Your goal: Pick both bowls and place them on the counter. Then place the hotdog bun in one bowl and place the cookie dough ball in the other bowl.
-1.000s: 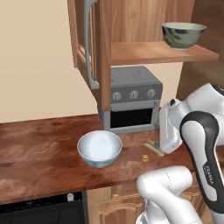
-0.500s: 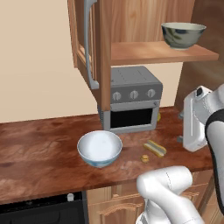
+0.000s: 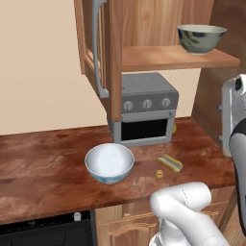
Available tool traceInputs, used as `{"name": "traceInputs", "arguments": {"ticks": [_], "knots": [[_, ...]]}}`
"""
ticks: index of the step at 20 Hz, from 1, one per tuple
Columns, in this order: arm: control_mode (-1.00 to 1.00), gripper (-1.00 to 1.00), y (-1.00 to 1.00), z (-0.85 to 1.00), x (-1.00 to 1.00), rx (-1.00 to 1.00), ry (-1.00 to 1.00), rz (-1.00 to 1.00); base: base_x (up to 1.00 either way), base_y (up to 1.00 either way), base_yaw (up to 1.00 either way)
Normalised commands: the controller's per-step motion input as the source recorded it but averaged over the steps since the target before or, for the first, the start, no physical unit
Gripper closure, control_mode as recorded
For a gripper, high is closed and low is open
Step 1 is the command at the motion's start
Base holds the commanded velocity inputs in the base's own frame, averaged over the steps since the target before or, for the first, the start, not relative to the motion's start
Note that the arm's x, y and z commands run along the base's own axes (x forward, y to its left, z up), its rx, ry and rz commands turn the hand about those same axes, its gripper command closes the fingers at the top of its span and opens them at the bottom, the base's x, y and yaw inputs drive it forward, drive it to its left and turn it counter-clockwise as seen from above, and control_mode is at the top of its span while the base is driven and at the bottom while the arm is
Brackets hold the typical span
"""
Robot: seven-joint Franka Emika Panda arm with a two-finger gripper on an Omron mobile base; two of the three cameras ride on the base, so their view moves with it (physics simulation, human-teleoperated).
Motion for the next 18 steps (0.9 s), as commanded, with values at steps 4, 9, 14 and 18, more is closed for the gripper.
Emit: {"name": "traceInputs", "arguments": {"ticks": [4,9,14,18], "knots": [[-1.00,-1.00,-0.13,0.66,-0.01,-0.24,-0.26,0.00,0.00,0.00,0.00],[-1.00,-1.00,-0.23,0.68,0.00,-0.18,-0.28,-0.03,0.00,0.00,0.00],[-1.00,-1.00,-0.23,0.75,0.00,-0.09,-0.15,-0.10,0.00,0.00,0.00],[-1.00,-1.00,-0.08,0.24,0.14,0.01,0.06,-0.11,0.00,0.00,0.00]]}}
